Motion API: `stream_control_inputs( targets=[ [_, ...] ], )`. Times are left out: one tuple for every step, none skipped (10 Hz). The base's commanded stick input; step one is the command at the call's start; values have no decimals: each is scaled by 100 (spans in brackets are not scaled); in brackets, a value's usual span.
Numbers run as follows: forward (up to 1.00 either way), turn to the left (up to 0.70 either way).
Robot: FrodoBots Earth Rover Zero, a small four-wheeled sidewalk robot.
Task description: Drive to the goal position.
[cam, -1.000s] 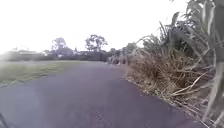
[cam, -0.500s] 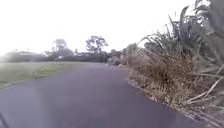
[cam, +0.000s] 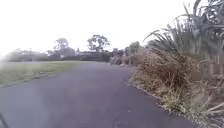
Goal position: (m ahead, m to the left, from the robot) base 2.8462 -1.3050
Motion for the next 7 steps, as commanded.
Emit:
stream_control_inputs(
  targets=[
    [70, 0],
    [70, 0],
    [70, 0],
    [70, 0],
    [70, 0],
    [70, 0],
    [70, 0]
  ],
)
